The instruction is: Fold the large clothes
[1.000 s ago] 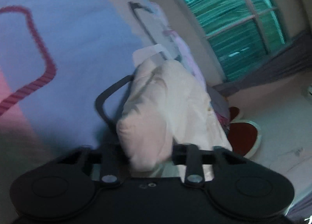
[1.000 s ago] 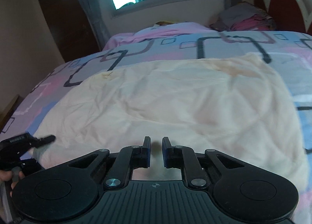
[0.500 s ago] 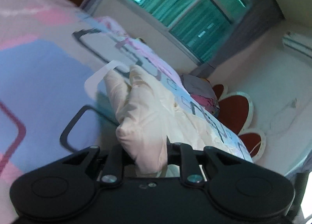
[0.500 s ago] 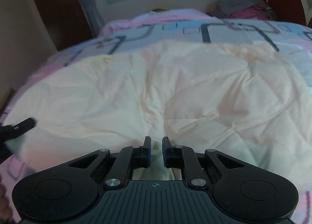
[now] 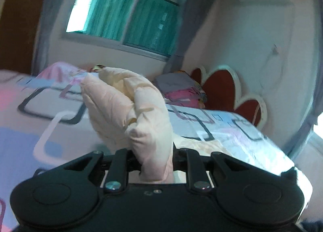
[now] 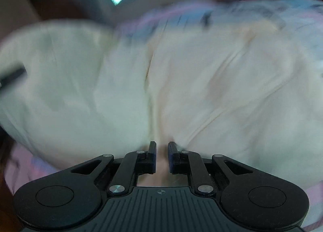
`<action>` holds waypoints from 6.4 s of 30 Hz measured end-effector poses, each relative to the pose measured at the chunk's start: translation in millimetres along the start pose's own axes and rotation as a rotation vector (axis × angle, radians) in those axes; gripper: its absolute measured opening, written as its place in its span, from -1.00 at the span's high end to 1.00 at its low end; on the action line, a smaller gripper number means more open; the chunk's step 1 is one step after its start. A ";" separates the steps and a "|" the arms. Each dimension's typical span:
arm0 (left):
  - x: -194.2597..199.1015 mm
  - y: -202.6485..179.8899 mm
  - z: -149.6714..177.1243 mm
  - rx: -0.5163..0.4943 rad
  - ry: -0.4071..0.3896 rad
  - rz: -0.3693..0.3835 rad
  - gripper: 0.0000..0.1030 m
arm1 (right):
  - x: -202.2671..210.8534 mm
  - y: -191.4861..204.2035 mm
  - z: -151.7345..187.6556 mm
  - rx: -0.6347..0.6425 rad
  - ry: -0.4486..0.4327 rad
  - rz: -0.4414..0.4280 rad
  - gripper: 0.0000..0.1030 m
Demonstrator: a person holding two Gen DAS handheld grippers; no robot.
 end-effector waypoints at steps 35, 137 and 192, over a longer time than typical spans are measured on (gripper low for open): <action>-130.7 -198.9 108.0 -0.170 0.428 0.309 -0.80 | 94.6 -233.2 -43.6 -0.356 -0.129 0.020 -0.45; -226.2 -108.7 58.4 -0.329 0.418 0.143 -0.32 | -16.3 -123.0 -84.1 0.166 0.118 0.255 0.41; -195.8 -82.0 85.9 -0.187 0.436 0.028 -0.11 | 2.4 -153.4 -61.1 -0.003 0.139 0.149 0.15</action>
Point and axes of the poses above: each gripper's, at about its wrist camera, not at the fingertips, and x roughly against the way its jaws point, y to its left, z to its underside, the point moved 6 cm from there along -x, roughly the way its jaws point, and after that the axes turned 6 degrees about x, right-handed, at the moved point
